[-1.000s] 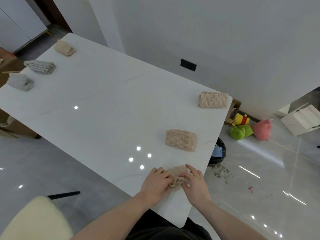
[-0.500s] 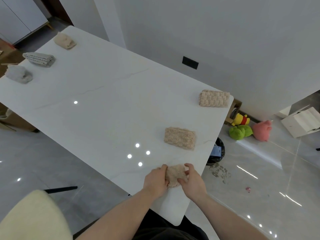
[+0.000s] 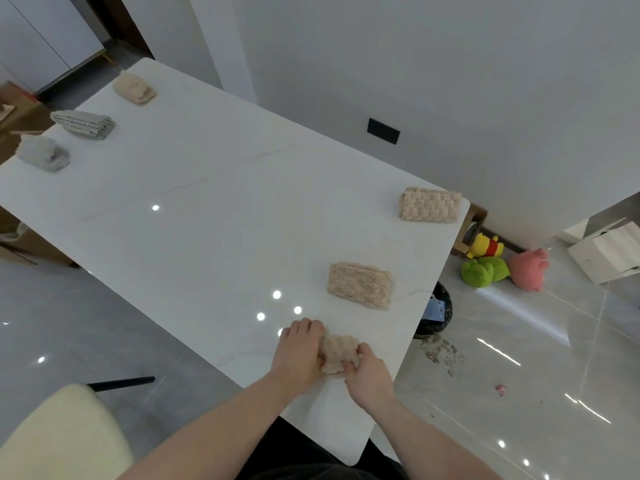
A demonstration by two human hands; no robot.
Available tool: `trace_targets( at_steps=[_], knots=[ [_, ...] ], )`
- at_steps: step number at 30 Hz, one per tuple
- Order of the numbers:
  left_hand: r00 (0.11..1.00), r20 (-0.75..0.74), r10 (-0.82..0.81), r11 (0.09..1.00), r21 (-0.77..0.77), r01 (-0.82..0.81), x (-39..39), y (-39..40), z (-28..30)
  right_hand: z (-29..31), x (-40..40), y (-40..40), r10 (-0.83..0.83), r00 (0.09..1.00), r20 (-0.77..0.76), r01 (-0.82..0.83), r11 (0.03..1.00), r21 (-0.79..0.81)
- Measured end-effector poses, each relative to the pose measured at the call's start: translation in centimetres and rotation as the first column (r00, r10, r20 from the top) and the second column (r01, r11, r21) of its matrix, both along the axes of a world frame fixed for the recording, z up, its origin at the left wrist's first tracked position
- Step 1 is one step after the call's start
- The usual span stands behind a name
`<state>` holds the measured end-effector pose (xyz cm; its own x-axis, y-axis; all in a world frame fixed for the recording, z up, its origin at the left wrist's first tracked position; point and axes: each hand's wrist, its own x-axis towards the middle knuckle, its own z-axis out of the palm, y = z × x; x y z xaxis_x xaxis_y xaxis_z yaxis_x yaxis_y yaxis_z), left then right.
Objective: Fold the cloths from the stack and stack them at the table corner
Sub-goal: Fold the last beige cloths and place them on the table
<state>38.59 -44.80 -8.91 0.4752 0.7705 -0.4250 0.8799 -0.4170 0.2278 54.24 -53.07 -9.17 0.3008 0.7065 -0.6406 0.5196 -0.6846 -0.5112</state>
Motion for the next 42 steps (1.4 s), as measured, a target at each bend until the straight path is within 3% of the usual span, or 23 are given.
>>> trace_targets(
  at_steps=[4,9,13,17,19,31,37,42],
  knots=[
    [0.964,0.196,-0.177,0.98,0.125,0.154,0.2,-4.6,-0.3,0.0,0.9,0.4,0.002,1.0,-0.017,-0.002,1.0,-0.018],
    [0.974,0.043,-0.223,0.974,0.048,0.221,-1.1,-8.0,-2.4,1.0,2.5,0.5,0.062,0.998,-0.002,-0.061,0.996,0.068],
    [0.979,0.006,-0.205,0.978,0.043,0.204,-1.0,-8.3,-2.9,1.9,3.6,2.6,0.188,0.943,0.275,-0.257,0.935,0.243],
    [0.976,0.01,-0.218,0.975,0.055,0.217,-1.1,-7.7,-3.5,1.1,4.0,5.9,0.445,0.792,0.418,-0.531,0.84,0.112],
    [0.973,0.008,-0.231,0.972,0.045,0.23,-1.3,-7.4,-3.7,0.4,4.5,6.9,0.516,0.75,0.413,-0.571,0.821,0.011],
    [0.955,0.023,-0.296,0.947,0.14,0.29,-0.8,-1.4,-5.4,-1.5,7.6,11.9,0.576,0.663,0.479,-0.59,0.795,-0.14],
    [0.956,0.004,-0.294,0.926,0.248,0.284,-0.3,4.3,-5.2,-1.7,9.5,13.7,0.5,0.675,0.542,-0.594,0.805,-0.003],
    [0.926,0.019,-0.377,0.901,0.241,0.361,0.0,7.4,-3.0,-1.4,9.7,11.8,0.407,0.677,0.613,-0.569,0.818,0.086]
  ],
)
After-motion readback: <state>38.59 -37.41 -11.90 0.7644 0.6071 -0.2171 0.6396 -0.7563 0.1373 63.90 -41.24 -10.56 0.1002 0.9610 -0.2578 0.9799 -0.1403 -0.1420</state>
